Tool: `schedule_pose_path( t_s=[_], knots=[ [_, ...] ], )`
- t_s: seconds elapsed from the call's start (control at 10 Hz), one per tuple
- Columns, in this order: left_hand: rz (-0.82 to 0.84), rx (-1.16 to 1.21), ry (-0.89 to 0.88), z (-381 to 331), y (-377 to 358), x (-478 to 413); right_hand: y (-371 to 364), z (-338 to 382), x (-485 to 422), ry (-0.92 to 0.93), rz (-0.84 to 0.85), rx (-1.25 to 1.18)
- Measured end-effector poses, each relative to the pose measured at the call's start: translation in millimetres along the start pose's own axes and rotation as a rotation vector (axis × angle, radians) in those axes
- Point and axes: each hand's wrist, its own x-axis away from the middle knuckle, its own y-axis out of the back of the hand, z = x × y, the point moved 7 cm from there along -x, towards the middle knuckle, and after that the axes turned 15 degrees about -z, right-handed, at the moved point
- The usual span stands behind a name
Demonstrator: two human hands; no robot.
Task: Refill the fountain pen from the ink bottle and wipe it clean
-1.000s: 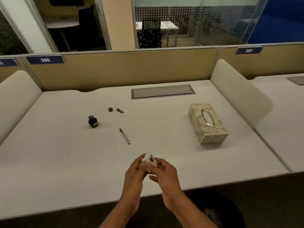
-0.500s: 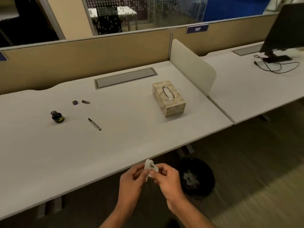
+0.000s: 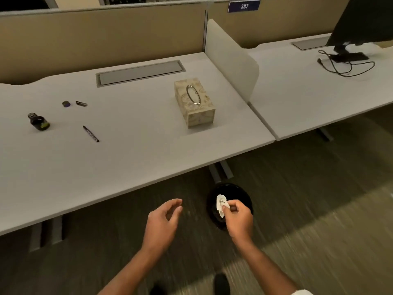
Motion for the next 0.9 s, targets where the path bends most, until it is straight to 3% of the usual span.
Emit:
schedule_pose_path(
  t_s=[0.1,0.3,0.6,0.8,0.9],
  knots=[
    [-0.072,-0.042,-0.042,-9.3,-7.6,7.0,14.8,-23.9,-44.6,0.098,-0.068,0.186],
    [-0.147,-0.127,-0.119,-29.3,-32.1,18.4,14.6,-52.7,-108.9,0.22,-0.049,0.402],
    [-0.114,-0.185,-0.182,-31.3,-91.0,11.8,-15.2,-94.7,-166.7,0.333,0.034,0.563],
    [-0.168,-0.217,-0.218,-17.4,-98.8,8.1,-47.6,-132.1,-193.4,0.313,0.128,0.598],
    [-0.184,-0.223,-0.236,-18.5,-98.1,5.7,-50.8,-146.0,-204.4,0.206,0.119,0.565]
  ],
)
